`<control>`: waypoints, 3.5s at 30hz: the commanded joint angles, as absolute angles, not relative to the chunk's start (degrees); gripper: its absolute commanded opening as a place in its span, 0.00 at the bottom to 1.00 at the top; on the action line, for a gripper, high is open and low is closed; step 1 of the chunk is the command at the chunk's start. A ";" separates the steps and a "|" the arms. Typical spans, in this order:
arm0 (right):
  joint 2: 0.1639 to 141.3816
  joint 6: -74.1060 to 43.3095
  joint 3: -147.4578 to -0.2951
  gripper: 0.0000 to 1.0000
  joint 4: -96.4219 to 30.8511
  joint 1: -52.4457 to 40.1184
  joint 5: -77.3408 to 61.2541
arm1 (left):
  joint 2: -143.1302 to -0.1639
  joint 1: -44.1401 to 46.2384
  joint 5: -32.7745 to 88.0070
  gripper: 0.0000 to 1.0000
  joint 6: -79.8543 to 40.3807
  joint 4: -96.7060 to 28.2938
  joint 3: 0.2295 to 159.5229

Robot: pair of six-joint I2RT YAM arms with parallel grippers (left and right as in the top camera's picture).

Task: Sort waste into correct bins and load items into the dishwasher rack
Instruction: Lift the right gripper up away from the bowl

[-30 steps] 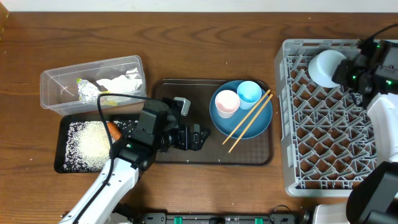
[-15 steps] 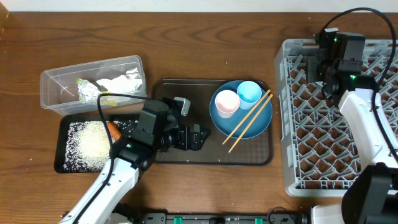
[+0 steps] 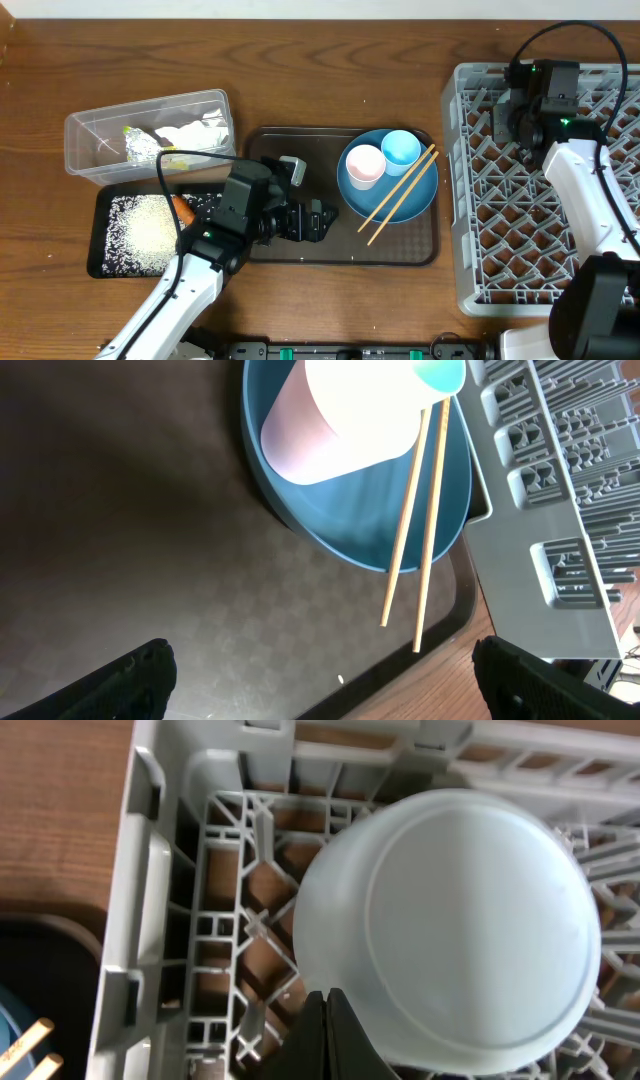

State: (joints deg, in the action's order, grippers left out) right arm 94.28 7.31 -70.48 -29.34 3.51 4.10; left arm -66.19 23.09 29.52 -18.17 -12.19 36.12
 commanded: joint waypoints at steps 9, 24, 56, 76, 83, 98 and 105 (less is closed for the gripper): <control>94.30 1.19 -71.46 0.01 -33.30 4.82 10.41 | -65.47 23.07 28.86 0.98 -17.87 -12.19 36.99; 94.30 -1.69 -71.46 0.01 -36.29 9.21 7.90 | -65.47 23.07 28.86 0.98 -17.89 -12.19 36.99; 96.18 -1.67 -71.46 0.02 -30.35 9.47 7.44 | -65.47 23.07 28.84 0.98 -17.87 -12.19 36.99; 93.45 -0.12 -71.46 0.04 -22.37 9.39 3.64 | -65.47 23.07 28.84 0.98 -17.89 -12.19 36.99; 94.87 -0.16 -71.46 0.02 -10.39 9.87 3.64 | -65.47 23.07 28.86 0.98 -17.87 -12.16 36.99; 107.59 -0.19 -71.46 0.01 1.19 10.85 1.21 | -65.47 23.07 28.84 0.98 -17.87 -12.16 36.99; 102.17 -0.23 -71.46 0.01 -7.07 10.85 1.21 | -65.47 23.07 28.84 0.98 -17.89 -12.19 36.99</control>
State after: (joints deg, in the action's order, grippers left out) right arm 105.65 -0.62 -71.13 -5.21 10.70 1.85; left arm -66.19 23.09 29.54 -18.17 -12.16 36.12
